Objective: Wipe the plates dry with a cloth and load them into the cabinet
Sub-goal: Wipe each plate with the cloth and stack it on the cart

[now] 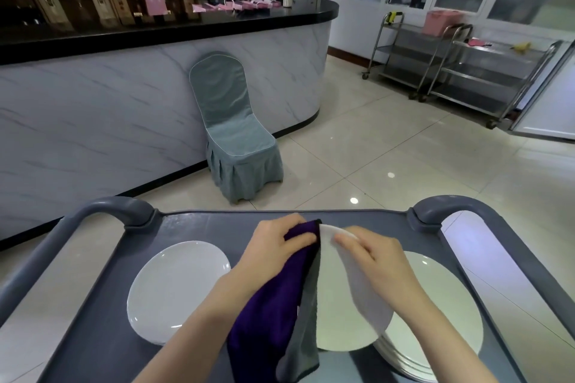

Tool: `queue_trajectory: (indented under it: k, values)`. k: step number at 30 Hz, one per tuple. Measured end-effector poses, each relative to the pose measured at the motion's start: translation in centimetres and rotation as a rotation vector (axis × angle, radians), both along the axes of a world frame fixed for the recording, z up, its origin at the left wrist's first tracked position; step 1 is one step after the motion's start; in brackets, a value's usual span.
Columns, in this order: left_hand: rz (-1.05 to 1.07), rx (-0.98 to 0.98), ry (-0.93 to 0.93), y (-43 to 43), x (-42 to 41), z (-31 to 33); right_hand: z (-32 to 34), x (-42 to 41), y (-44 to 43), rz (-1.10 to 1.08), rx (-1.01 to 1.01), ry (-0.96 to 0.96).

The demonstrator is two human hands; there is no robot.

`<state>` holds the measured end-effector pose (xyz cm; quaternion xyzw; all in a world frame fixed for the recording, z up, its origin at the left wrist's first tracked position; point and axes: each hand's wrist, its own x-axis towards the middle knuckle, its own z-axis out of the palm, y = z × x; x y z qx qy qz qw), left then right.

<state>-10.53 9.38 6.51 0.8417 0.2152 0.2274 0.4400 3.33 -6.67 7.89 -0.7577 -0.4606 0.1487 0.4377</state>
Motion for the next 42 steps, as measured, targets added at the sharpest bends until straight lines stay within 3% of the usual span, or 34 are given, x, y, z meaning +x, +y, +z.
queue_trajectory:
  k: [3, 6, 9, 13, 15, 17, 20, 22, 25, 29, 31, 33, 35, 39, 42]
  values:
    - [0.333, -0.271, -0.094, -1.3, -1.0, -2.3, -0.2, 1.3, -0.5, -0.229, 0.141, 0.238]
    - [0.451, -0.437, -0.080, -2.6, -1.3, -3.7, -0.6, 1.4, -0.6, -0.363, 0.196, 0.374]
    - [0.397, -0.316, -0.079, -1.5, -1.3, -2.4, -1.0, 1.4, -0.8, -0.285, 0.157, 0.288]
    - [0.034, -0.038, 0.055, -0.4, -0.4, 0.3, -0.5, 0.3, 0.1, 0.001, -0.021, 0.032]
    - [-0.032, -0.013, 0.086, -0.4, -0.4, 0.6, -0.3, 0.2, 0.3, 0.045, -0.032, -0.008]
    - [0.119, -0.107, 0.010, -0.6, -0.7, -0.2, -0.2, 0.9, -0.1, -0.056, 0.059, 0.095]
    - [0.440, -0.417, -0.089, -2.1, -1.1, -2.4, -1.1, 1.3, -0.4, -0.337, 0.207, 0.326]
    - [0.503, -0.547, -0.085, -2.8, -1.2, -3.3, -1.6, 1.0, -0.4, -0.410, 0.208, 0.383]
    - [0.416, -0.421, -0.045, -1.7, -1.6, -2.8, -1.3, 0.9, -0.8, -0.314, 0.138, 0.283]
    - [0.055, -0.086, 0.072, -0.2, -1.2, -0.3, -0.2, 0.1, 0.0, 0.005, -0.027, 0.095]
    - [-0.049, -0.026, 0.120, -0.2, -0.8, 0.1, -0.3, -0.1, 0.4, 0.081, -0.075, 0.025]
    - [0.056, -0.090, 0.065, -0.2, -1.0, -0.2, 0.0, 0.7, 0.5, 0.027, -0.020, 0.066]
    - [0.324, -0.251, -0.056, -0.8, -1.1, -1.3, 0.0, 1.1, 0.6, -0.177, 0.110, 0.179]
    - [0.764, -0.829, -0.310, -4.0, 0.0, -3.2, -1.6, -2.6, 2.2, -0.628, 0.493, 0.599]
    - [0.778, -0.829, -0.314, -3.5, -0.1, -3.4, -3.6, -3.9, 2.0, -0.665, 0.434, 0.644]
